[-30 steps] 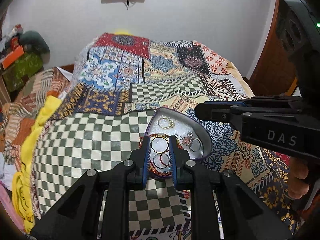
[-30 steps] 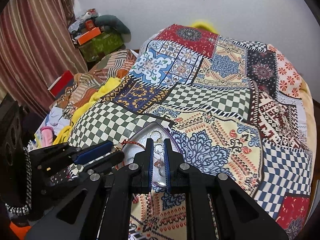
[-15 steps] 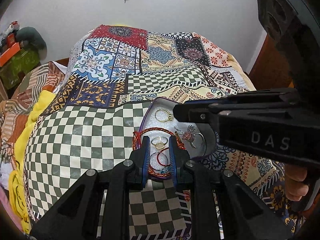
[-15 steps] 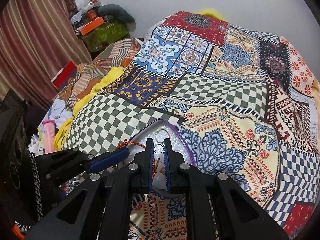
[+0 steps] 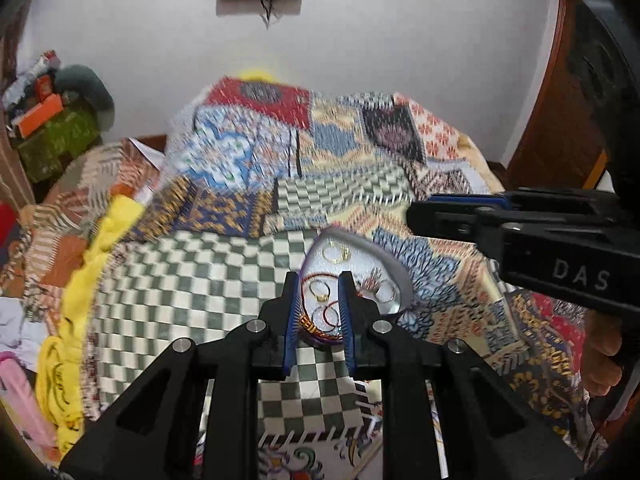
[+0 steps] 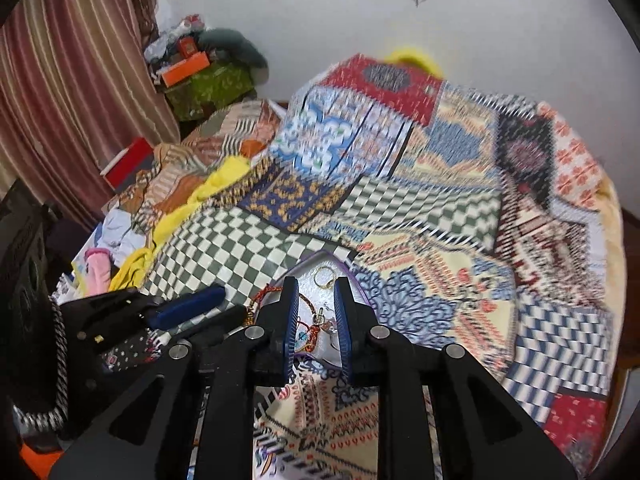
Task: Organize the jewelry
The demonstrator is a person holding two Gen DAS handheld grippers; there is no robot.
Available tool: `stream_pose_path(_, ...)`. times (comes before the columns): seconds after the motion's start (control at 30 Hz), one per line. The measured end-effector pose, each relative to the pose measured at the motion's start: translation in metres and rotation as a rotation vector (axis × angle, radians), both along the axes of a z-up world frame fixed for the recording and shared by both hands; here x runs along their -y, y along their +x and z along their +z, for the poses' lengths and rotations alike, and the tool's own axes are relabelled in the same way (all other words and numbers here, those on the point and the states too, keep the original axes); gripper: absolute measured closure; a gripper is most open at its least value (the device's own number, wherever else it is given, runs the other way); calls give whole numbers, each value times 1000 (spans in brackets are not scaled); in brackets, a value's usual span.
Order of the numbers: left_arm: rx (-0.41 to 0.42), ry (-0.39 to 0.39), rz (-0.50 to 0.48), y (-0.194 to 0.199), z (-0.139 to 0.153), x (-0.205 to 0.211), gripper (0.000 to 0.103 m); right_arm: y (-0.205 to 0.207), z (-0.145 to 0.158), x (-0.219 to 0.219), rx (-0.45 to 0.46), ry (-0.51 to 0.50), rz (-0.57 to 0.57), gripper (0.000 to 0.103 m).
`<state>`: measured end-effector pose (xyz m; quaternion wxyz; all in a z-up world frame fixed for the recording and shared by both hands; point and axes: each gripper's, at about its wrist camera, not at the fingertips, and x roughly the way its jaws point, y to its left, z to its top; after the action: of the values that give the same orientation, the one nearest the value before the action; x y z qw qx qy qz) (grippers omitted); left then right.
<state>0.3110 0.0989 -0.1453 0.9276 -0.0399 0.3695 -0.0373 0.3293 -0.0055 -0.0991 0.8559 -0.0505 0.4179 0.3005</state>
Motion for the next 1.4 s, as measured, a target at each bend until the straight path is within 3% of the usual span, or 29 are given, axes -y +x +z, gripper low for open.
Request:
stream_pose_path(0.13,89,16,35,-31,44,1,85,-29,36,16,100,21,-34,87)
stream_pose_path(0.37,305,69,79,-114,128,14,85,-120,116,54,341,122,-87,87)
stream_pose_path(0.47,416,69,96,-163,159,21,75,-168,144,70,441,185,-96,87)
stream_pose_path(0.5,445,66,100,-177,166,22,69,-182,151,73,469,198,-95,87)
stream_pose_path(0.63,559,60,112,-235,187,32,67,-242,172,84,593,241,-104,87)
stream_pose_path(0.8,646,68,106,-288,194,46,54,-299,178,85,698,251,-127,85)
stream_pose_path(0.83,650,70,108,-293,193,49,53,-307,178,84,711,250,-134,77)
stream_pose_path(0.87,651,69,111,-299,192,50,47,-311,176,85,717,250,-140,61)
stream_pose_path(0.93,659,63,128,-310,189,52,33,-319,172,84,734,255,-171,38)
stream_pose_path(1.07,662,51,156,-324,186,50,16,-322,167,83,754,244,-234,14)
stream_pose_path(1.13,660,48,161,-326,185,49,15,-322,168,83,747,235,-248,5)
stream_pose_path(1.17,659,49,164,-327,185,49,15,-321,168,84,745,231,-253,1)
stream_pose_path(1.4,646,55,172,-327,182,51,15,-327,165,89,720,220,-263,0)
